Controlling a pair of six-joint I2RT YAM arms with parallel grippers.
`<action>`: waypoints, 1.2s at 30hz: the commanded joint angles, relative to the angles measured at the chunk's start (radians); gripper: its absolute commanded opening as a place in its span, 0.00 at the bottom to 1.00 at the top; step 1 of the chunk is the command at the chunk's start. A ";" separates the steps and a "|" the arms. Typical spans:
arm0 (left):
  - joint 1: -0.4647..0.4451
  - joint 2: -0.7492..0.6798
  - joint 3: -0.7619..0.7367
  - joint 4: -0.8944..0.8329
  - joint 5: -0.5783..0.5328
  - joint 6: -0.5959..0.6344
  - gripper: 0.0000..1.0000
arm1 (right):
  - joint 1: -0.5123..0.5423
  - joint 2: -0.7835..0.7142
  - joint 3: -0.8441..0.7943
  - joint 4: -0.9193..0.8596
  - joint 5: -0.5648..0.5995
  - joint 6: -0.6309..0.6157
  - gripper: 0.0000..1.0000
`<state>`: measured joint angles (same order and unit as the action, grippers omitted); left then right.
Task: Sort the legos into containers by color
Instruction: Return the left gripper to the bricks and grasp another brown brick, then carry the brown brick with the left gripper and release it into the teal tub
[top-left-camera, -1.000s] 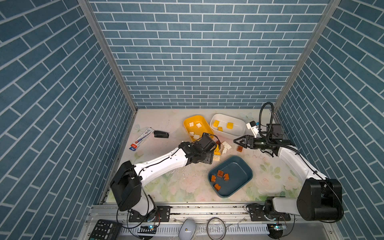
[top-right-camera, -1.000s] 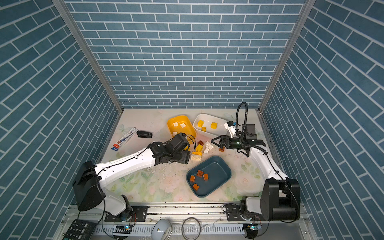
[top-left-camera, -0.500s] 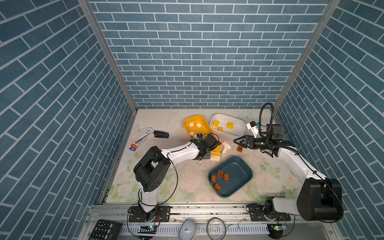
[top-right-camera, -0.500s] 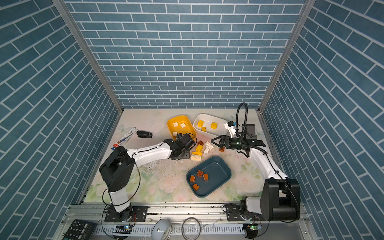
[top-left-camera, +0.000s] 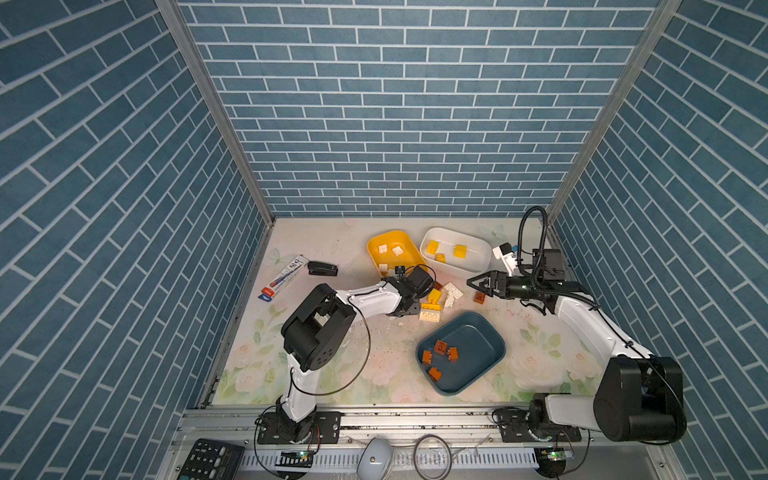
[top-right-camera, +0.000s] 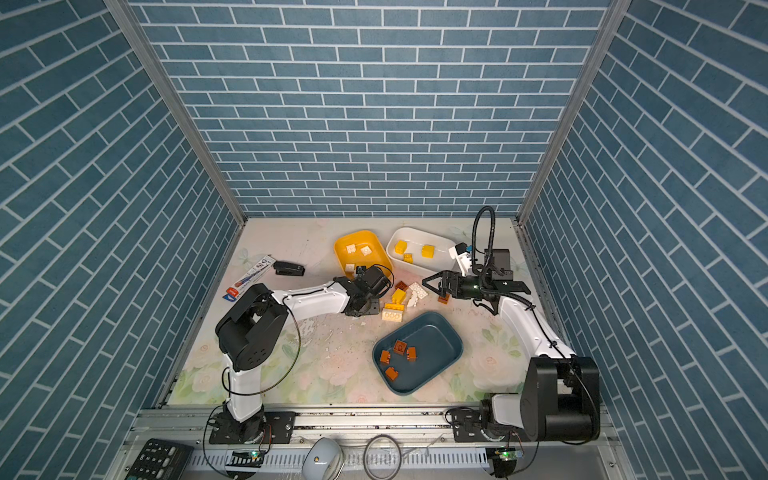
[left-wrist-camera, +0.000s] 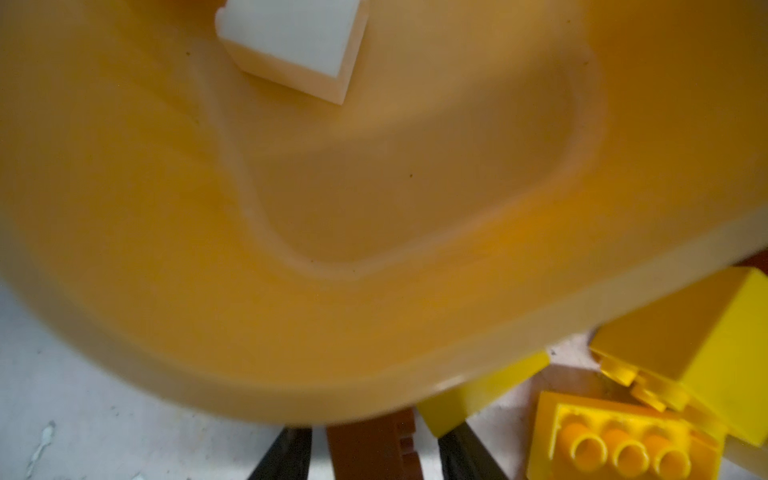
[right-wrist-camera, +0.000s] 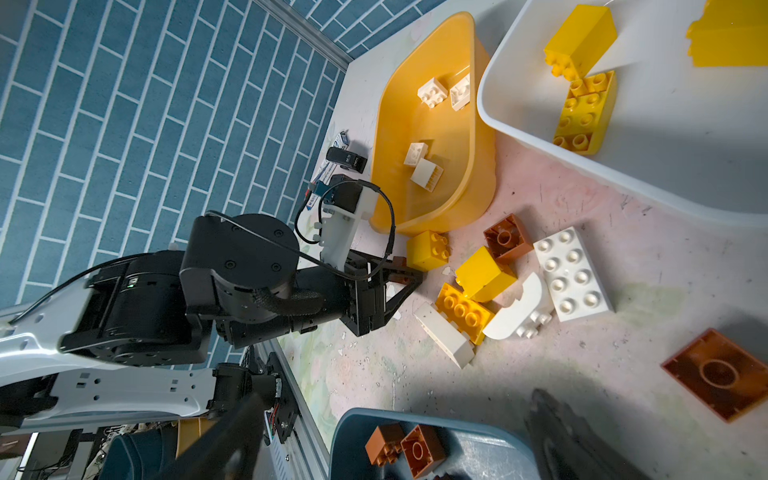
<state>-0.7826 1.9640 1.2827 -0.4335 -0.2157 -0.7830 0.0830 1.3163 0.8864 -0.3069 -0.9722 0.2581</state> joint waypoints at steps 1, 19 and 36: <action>0.011 0.019 0.019 0.019 0.010 0.042 0.43 | -0.002 -0.005 -0.009 0.011 0.000 0.010 0.98; -0.017 -0.151 -0.060 -0.078 0.077 0.102 0.23 | -0.002 -0.028 -0.018 0.002 -0.002 0.008 0.98; -0.316 -0.373 -0.073 -0.133 0.392 0.388 0.24 | -0.005 -0.020 0.003 -0.006 -0.001 -0.009 0.98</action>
<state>-1.0702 1.5803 1.2255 -0.5846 0.0887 -0.4576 0.0826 1.3087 0.8848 -0.3065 -0.9722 0.2581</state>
